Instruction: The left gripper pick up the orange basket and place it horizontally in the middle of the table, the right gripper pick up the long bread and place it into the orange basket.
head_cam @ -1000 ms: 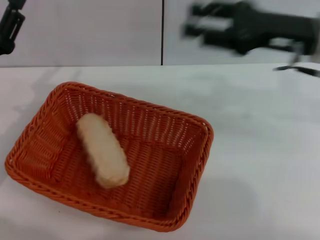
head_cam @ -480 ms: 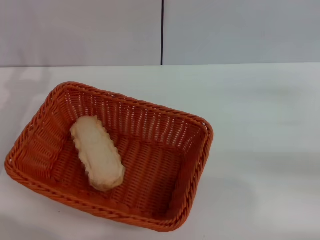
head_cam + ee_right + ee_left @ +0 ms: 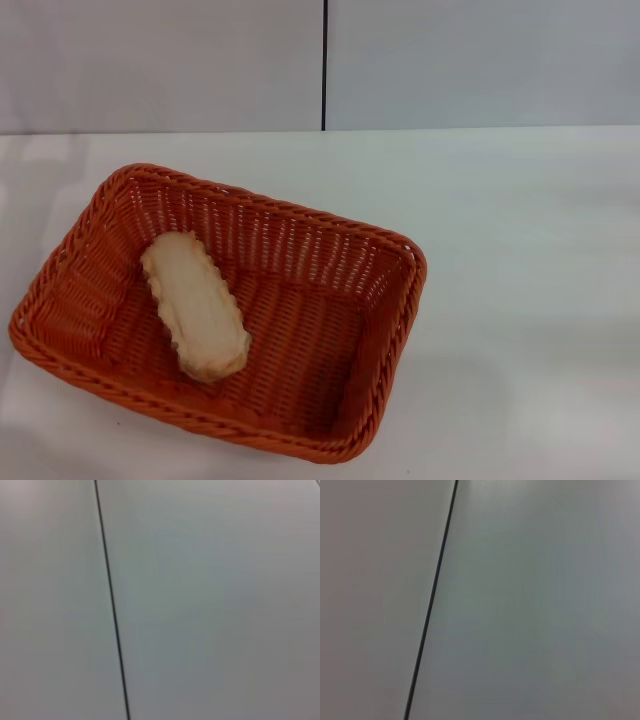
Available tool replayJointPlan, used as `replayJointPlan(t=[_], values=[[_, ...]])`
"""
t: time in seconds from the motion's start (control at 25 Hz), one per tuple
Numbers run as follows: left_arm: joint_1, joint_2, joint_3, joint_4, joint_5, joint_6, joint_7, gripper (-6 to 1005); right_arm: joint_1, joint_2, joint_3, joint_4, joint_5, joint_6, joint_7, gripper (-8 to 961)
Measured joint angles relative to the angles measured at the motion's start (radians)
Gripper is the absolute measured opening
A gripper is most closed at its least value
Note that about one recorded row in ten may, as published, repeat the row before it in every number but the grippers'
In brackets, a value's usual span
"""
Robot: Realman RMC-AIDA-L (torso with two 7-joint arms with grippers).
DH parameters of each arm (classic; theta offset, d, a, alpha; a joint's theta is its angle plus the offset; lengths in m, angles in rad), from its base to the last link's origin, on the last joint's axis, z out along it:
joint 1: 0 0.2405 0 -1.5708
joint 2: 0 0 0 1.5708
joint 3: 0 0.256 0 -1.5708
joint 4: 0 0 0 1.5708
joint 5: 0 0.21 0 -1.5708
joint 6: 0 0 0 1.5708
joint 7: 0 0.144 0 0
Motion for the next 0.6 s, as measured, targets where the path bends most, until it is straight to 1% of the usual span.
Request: replayJointPlan(t=[0.16,0.4,0.6], values=[[-0.004,-0.001,-0.001,-0.002,0.005,0.004,0.027,576,0.015,-0.001,0.013,0.007,0.002,0.032,-0.002,577],[-0.013,-0.001,0.001,-0.005,0.011,0.01,0.036,749,0.032,-0.002,0.014,0.007,0.003,0.052,-0.002,577],[-0.011,-0.001,-0.007,-0.025,0.007,0.021,0.037,749,0.048,-0.003,0.025,0.007,0.003,0.065,-0.003,577]])
